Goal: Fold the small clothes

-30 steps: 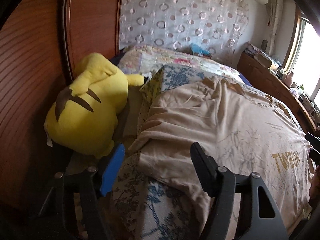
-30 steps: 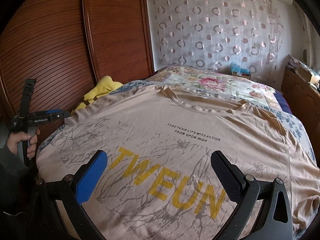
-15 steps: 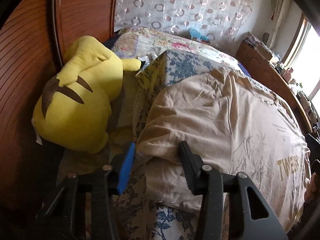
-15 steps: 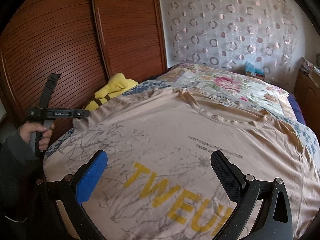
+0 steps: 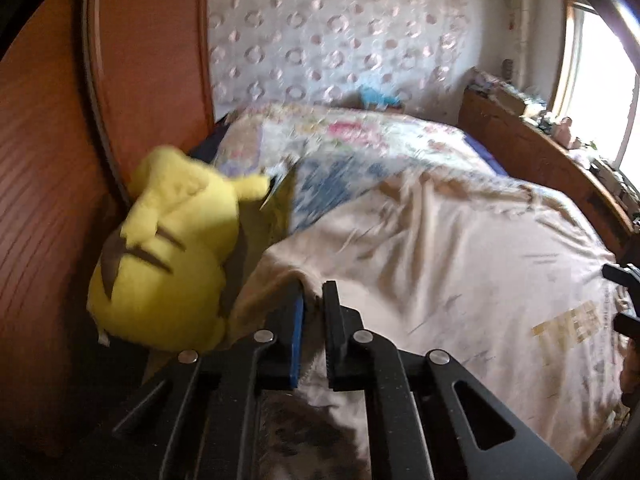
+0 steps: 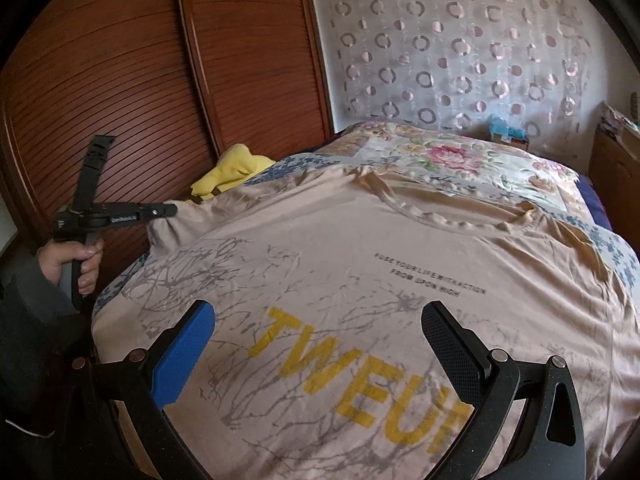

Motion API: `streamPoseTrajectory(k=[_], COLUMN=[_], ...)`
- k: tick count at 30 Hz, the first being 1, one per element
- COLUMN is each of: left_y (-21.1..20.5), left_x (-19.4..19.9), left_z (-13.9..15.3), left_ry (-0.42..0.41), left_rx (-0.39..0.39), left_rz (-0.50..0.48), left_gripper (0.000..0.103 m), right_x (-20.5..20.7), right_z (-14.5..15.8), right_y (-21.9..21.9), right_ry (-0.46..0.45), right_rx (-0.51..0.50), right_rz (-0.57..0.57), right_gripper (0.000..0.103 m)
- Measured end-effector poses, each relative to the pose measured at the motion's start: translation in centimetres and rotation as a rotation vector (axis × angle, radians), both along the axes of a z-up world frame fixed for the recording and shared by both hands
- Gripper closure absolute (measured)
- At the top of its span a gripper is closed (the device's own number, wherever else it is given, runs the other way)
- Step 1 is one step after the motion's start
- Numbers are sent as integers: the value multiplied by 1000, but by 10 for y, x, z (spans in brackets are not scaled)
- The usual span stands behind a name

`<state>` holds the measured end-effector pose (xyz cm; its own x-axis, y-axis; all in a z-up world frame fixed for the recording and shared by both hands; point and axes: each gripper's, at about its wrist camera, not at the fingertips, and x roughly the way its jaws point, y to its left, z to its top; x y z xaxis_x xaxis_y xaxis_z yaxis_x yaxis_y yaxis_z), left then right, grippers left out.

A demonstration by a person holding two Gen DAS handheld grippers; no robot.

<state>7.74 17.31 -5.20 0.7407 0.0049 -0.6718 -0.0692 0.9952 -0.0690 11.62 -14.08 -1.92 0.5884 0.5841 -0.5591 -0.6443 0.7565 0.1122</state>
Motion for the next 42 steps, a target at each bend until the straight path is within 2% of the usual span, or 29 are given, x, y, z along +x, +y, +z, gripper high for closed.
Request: streamPoseTrajectory(k=[6, 11, 14, 16, 20, 21, 24, 28, 31, 35, 42], left_y=[-49, -98, -113, -114, -98, -95, -77, -56, -42, -30, -23], left_x=[14, 18, 16, 8, -6, -9, -20, -32, -43, -52, -60], left_z=[33, 43, 45, 48, 53, 54, 52, 44, 40, 33, 23], left_ry=[-50, -60, -60, -82, -117, -122, -141, -159, -179, -198, -209], left_rx=[1, -4, 1, -7, -32, -35, -42, -33, -29, -18, -9], left_rz=[-129, -253, -283, -289, -251, -237, -184, -112, -65, -19, 2], left_gripper=[93, 93, 84, 64, 44, 35, 25, 24, 24, 24, 24], right_x=[-3, -6, -10, -12, -14, -13, -13, -13, -12, -6, 11], right_z=[7, 7, 4, 2, 1, 3, 5, 11, 16, 19, 14], right_y=[-22, -37, -39, -39, -31, -31, -22, 1, 25, 61, 142], right_ry=[-12, -18, -17, -14, -13, -14, -15, -32, -45, -57, -6], right_rx=[23, 33, 31, 30, 22, 20, 14, -13, -30, -54, -100], right_rz=[-45, -82, -96, -104, -104, -101, -71, -7, 46, 134, 316], right_gripper=[0, 0, 0, 0, 0, 2, 9, 19, 32, 41, 43])
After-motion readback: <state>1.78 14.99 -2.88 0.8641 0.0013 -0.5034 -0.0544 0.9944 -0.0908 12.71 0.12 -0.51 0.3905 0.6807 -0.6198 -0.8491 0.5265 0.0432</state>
